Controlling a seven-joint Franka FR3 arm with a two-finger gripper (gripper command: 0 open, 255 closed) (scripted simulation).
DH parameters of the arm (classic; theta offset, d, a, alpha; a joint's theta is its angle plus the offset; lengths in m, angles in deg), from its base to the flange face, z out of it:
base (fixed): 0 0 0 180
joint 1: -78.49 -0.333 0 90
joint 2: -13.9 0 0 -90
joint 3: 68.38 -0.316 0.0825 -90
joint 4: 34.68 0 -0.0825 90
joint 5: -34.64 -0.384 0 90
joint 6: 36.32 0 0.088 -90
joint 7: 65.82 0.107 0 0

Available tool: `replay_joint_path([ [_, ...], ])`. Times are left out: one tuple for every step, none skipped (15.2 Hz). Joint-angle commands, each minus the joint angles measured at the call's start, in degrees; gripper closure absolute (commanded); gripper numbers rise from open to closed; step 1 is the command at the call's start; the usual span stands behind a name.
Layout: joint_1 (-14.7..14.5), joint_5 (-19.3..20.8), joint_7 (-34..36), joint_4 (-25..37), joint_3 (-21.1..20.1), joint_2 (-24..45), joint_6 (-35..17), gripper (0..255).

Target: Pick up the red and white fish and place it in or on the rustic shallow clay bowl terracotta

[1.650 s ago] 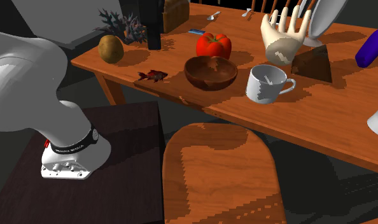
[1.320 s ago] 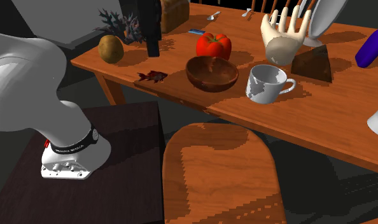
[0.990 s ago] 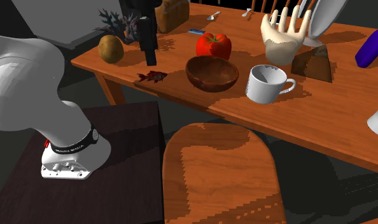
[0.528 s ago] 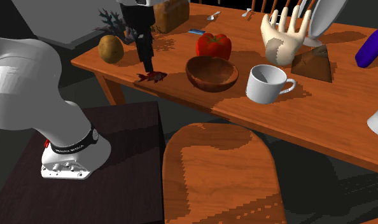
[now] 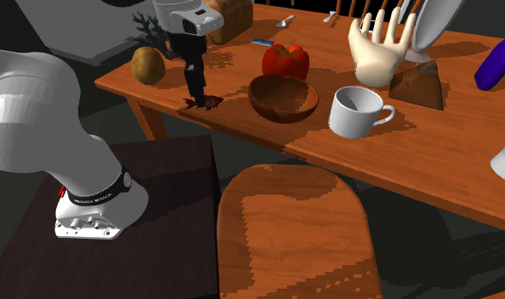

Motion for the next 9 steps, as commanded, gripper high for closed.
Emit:
replay_joint_path([
  [-0.13, -0.39, -0.04, -1.32, -0.37, 0.82, -2.18, 0],
  [-0.15, -0.57, -0.05, -1.83, -0.57, 1.39, -3.26, 0],
  [-0.17, -0.67, -0.06, -2.13, -0.68, 1.73, -3.88, 0],
  [-0.17, -0.66, -0.06, -2.13, -0.68, 1.71, -3.87, 0],
  [-0.17, -0.66, -0.06, -2.13, -0.68, 1.73, -3.88, 0],
  [-0.17, -0.67, -0.06, -2.13, -0.68, 1.73, -3.88, 0],
  [-0.17, -0.67, -0.06, -2.13, -0.68, 1.73, -3.88, 0],
  [-0.17, -0.67, -0.06, -2.13, -0.68, 1.73, -3.88, 0],
  [-0.17, -0.67, -0.06, -2.13, -0.68, 1.73, -3.88, 0],
])
